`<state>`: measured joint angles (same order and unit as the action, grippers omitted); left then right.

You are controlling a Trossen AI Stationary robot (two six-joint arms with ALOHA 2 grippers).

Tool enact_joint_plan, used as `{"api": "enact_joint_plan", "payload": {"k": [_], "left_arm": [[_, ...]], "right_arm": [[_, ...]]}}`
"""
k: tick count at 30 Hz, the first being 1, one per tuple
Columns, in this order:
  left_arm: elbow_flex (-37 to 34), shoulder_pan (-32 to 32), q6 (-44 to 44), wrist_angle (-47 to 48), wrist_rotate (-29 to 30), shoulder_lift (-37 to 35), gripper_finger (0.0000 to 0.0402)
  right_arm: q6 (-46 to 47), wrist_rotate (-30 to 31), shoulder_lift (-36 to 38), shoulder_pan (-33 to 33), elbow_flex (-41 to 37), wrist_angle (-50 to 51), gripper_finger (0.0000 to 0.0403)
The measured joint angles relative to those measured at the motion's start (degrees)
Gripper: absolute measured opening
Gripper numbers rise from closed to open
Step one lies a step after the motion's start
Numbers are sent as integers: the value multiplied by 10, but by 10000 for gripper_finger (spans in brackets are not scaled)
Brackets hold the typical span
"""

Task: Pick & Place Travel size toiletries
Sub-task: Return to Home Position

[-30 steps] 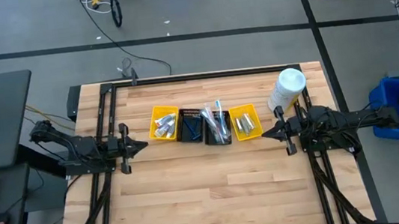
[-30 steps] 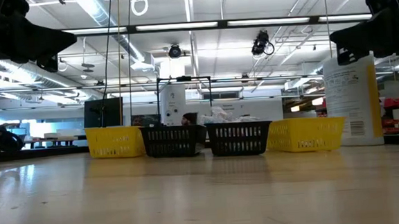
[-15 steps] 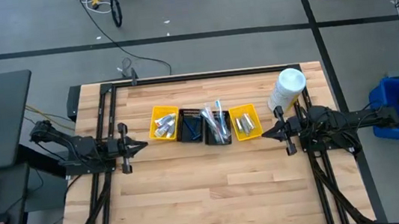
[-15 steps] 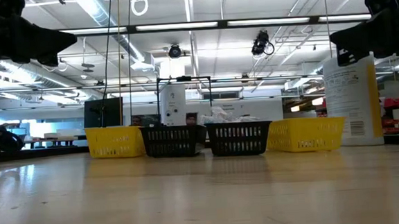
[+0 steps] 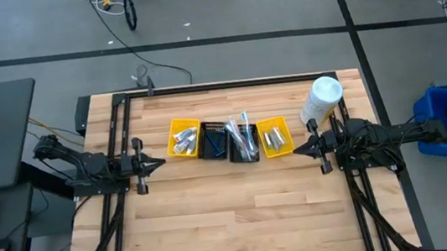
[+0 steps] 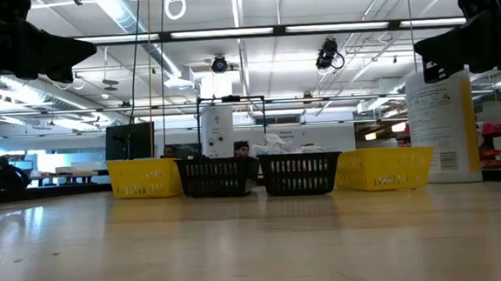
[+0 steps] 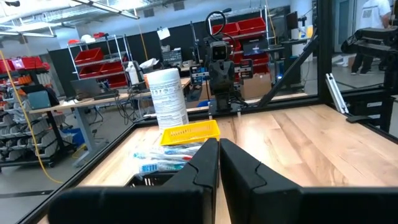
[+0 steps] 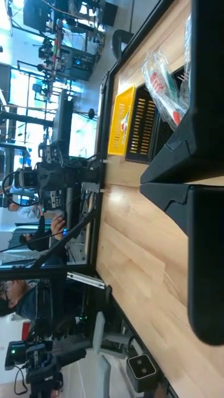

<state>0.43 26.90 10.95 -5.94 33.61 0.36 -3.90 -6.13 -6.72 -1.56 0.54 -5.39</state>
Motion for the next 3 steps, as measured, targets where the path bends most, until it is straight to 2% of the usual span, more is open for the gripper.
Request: {"api": "enact_joint_plan", "payload": {"k": [3], "left_arm": [[0, 0, 0, 0, 0, 0, 25]], "right_arm": [[0, 0, 0, 0, 0, 0, 7]]}}
